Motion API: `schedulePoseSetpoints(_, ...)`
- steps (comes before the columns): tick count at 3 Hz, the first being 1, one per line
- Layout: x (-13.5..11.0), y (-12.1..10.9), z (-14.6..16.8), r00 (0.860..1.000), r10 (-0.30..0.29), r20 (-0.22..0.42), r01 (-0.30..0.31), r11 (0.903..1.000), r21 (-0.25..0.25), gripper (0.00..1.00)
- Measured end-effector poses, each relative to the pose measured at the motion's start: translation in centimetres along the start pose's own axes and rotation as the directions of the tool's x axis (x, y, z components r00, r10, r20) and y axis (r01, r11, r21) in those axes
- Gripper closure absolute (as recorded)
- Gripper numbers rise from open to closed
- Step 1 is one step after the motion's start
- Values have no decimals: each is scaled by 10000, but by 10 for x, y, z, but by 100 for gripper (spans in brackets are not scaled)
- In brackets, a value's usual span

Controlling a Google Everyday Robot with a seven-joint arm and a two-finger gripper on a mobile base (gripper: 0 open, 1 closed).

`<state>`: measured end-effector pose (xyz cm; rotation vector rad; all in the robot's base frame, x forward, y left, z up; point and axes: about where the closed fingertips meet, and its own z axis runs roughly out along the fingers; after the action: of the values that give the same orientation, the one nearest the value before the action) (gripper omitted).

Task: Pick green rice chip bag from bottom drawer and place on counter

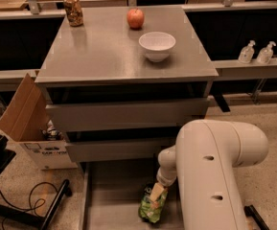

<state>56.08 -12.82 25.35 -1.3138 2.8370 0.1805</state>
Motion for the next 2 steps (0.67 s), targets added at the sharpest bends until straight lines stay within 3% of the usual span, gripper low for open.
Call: schedulePoseSetpoints(2, 20, -2, 42, 9943, 1038, -253, -1052, 9926, -599, 0)
